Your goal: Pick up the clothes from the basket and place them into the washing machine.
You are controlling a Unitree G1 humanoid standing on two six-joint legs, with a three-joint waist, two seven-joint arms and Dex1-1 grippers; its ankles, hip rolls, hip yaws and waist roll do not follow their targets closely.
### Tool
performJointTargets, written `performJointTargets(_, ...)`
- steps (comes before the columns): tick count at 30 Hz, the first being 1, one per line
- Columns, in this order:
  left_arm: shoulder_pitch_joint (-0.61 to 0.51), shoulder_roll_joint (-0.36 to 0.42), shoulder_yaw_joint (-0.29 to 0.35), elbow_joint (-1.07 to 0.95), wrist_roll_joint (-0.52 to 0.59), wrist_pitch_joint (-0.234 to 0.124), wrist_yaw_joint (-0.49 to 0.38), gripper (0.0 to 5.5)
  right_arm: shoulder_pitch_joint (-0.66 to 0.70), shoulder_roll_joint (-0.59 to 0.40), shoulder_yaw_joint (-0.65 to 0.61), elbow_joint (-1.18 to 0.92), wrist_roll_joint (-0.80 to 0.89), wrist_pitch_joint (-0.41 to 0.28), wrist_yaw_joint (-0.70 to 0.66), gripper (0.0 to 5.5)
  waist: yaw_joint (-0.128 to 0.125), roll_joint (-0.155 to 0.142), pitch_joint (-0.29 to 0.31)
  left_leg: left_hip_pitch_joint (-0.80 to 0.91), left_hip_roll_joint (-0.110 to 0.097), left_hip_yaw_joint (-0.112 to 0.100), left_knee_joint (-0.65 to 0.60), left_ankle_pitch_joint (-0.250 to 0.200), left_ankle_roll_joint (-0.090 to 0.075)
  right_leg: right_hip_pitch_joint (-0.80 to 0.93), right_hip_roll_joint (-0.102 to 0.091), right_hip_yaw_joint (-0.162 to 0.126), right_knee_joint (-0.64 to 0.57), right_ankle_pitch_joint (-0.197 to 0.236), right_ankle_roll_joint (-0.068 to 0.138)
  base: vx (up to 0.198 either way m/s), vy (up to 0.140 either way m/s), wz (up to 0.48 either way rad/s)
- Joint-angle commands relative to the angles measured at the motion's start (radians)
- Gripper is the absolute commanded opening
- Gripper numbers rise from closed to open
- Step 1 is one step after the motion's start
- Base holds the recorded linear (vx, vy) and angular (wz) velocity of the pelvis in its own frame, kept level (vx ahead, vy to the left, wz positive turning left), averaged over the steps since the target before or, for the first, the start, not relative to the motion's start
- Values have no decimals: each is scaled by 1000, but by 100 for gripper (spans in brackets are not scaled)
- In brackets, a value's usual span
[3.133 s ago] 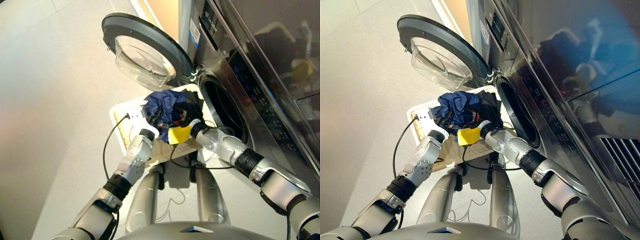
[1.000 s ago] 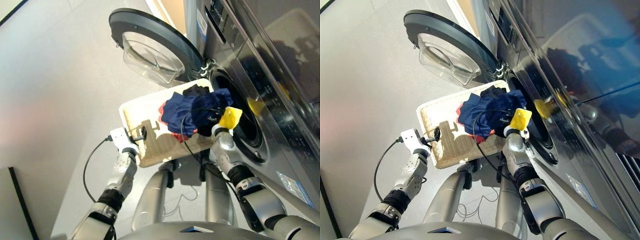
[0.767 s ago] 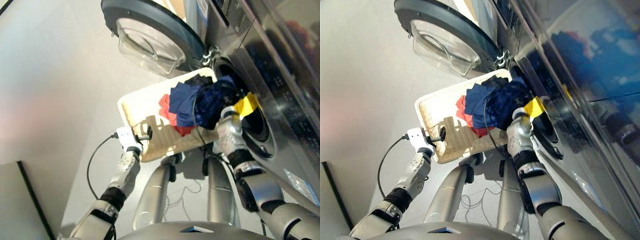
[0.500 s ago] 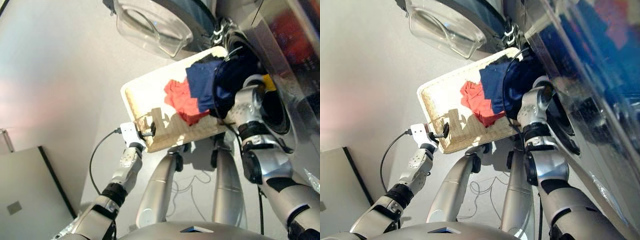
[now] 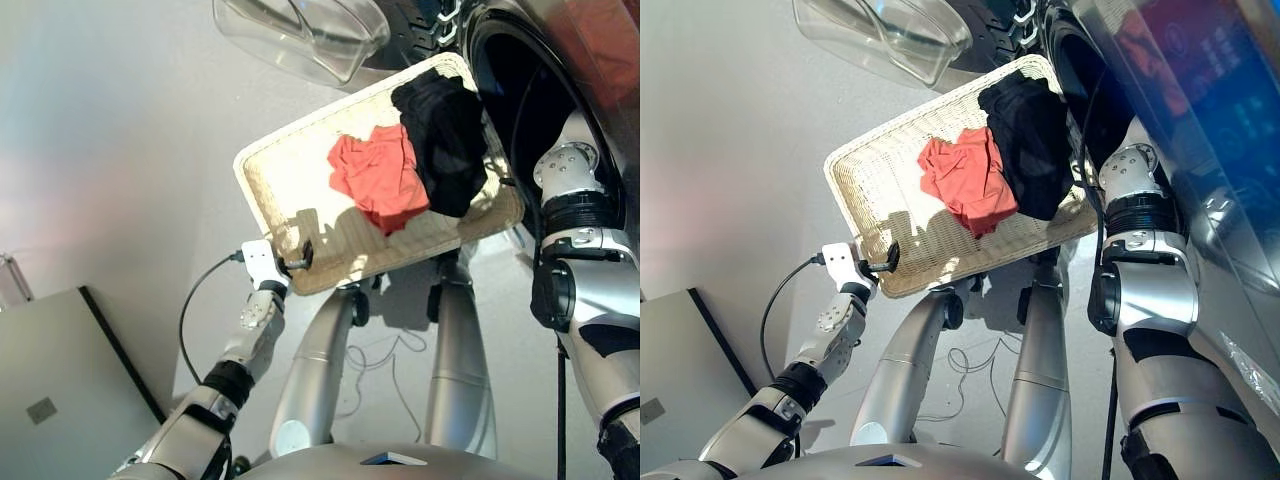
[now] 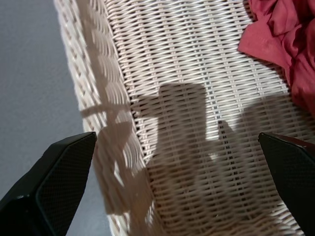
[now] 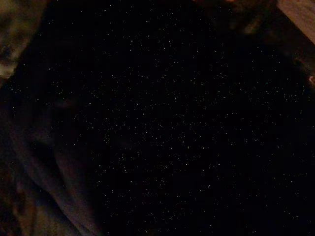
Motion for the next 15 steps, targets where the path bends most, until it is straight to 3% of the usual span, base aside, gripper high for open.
performJointTargets(1, 11, 46, 42, 14, 18, -39, -12, 550, 50, -94, 154, 26, -59, 97, 177, 550, -35, -6, -67, 19, 18, -51, 5, -59, -35, 59, 41, -47, -26, -27, 16, 0, 0, 0)
performJointTargets(10, -8, 50, 38, -2, 3, -17, -81, 550, 199, -13, 401, -10, -191, 229, 415, 550, -59, -59, -66, 42, 19, -61, -48, -24, -45, 113, 44, -79, -105, 9, 12, -15, -26, -5)
performJointTargets(11, -18, 49, 33, -1, 6, -14, -95, 550, 224, -4, 478, -43, -249, 255, 465, 550, -64, -73, -67, 48, 20, -63, -59, -16, -46, 124, 43, -85, -122, 16, 13, 0, 0, 0)
performJointTargets(15, -59, 38, 9, 15, 29, -7, -110, 550, 267, 33, 562, -70, -340, 279, 519, 550, -68, -93, -72, 67, 19, -75, -84, -3, -48, 149, 43, -95, -150, 26, 15, 0, 0, 0)
